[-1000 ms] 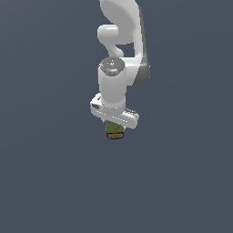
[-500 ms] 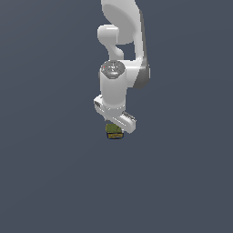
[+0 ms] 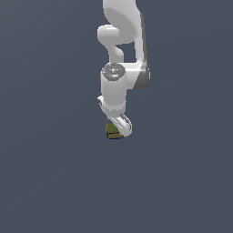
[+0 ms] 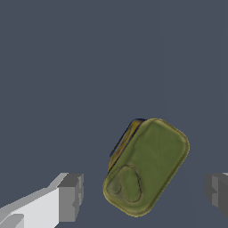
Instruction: Pick up the object and move it to a goal position.
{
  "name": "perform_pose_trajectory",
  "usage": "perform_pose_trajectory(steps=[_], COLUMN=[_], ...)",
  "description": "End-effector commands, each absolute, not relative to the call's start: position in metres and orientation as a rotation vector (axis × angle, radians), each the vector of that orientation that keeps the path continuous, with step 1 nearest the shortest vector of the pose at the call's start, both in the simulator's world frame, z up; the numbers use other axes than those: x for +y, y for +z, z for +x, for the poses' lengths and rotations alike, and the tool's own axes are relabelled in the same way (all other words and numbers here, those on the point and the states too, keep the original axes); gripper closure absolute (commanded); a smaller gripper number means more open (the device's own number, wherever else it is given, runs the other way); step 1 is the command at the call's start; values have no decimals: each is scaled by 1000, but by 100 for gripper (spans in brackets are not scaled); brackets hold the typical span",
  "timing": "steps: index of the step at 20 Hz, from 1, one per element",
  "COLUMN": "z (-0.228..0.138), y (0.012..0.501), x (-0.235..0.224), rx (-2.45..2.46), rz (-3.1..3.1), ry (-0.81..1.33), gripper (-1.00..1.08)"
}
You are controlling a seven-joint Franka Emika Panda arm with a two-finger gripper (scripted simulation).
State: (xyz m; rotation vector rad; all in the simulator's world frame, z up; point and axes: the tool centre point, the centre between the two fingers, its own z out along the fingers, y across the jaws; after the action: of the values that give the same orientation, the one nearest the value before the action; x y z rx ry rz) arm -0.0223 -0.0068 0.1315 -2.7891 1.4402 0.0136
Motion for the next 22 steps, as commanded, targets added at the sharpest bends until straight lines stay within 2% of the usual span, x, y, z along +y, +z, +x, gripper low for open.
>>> perform_pose_trajectory(steps=[1,22], z=[-24,-37], y=[128,110], x=[-7,-7], rx=[1538,2136], rz=[-2736,-2303], ry=[13,1], gripper=[-92,-92])
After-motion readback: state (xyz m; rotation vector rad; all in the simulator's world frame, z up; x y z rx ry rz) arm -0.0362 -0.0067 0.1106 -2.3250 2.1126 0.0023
